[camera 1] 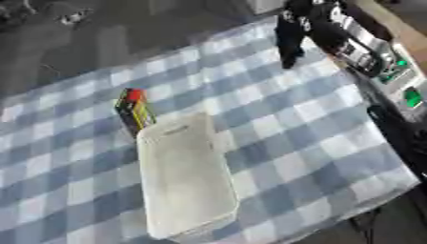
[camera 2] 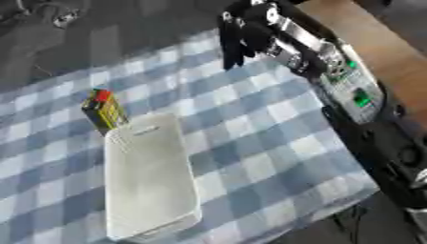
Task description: Pick up objects on the table and place them in the box.
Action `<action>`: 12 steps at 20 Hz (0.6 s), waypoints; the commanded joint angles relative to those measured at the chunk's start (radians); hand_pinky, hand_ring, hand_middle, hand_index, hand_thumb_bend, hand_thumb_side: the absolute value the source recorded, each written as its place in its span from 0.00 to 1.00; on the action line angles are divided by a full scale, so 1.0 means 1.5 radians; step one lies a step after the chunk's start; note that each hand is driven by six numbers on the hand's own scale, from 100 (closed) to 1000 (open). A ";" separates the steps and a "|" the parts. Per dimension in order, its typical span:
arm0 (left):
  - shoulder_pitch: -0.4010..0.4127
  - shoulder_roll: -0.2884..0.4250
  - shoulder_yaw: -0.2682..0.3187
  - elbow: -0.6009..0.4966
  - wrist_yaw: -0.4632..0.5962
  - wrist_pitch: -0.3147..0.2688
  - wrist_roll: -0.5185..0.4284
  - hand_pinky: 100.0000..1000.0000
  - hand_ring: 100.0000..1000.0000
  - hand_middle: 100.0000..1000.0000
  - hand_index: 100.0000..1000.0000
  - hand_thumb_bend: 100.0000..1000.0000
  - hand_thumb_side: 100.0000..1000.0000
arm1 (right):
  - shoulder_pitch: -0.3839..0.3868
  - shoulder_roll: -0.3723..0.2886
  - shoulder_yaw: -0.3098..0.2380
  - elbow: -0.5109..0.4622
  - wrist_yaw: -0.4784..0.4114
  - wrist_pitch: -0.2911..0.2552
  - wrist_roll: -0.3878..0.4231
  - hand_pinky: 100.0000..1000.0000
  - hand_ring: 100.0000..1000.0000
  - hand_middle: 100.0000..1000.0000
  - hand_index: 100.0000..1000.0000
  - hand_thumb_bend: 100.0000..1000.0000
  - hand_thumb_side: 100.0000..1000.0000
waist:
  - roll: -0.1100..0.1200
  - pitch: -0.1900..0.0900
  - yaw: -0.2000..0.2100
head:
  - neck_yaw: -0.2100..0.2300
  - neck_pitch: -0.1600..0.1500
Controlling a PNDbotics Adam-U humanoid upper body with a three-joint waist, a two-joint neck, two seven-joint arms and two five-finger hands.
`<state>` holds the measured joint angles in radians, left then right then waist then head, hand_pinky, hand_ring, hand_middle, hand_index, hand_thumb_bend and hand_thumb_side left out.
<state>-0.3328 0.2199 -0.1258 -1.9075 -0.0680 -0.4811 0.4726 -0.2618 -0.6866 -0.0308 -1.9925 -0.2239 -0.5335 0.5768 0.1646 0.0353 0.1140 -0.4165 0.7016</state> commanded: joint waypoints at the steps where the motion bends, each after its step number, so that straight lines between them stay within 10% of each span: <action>1: -0.003 0.008 0.014 0.015 -0.019 0.009 -0.003 0.47 0.40 0.73 0.87 0.81 0.63 | -0.005 -0.009 -0.005 -0.005 0.004 -0.078 0.076 0.00 0.20 0.32 0.44 0.00 1.00 | -0.007 -0.005 0.001 | 0.011 -0.015; 12: -0.010 0.017 0.019 0.048 -0.060 0.053 -0.001 0.45 0.40 0.73 0.86 0.78 0.61 | -0.002 -0.010 -0.005 -0.005 0.005 -0.081 0.077 0.00 0.20 0.32 0.44 0.00 1.00 | -0.008 -0.008 0.002 | 0.025 -0.028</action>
<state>-0.3319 0.2200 -0.1109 -1.8331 -0.1422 -0.4155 0.4701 -0.2610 -0.6863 -0.0308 -1.9925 -0.2179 -0.5338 0.5764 0.1629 0.0353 0.1141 -0.3903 0.6745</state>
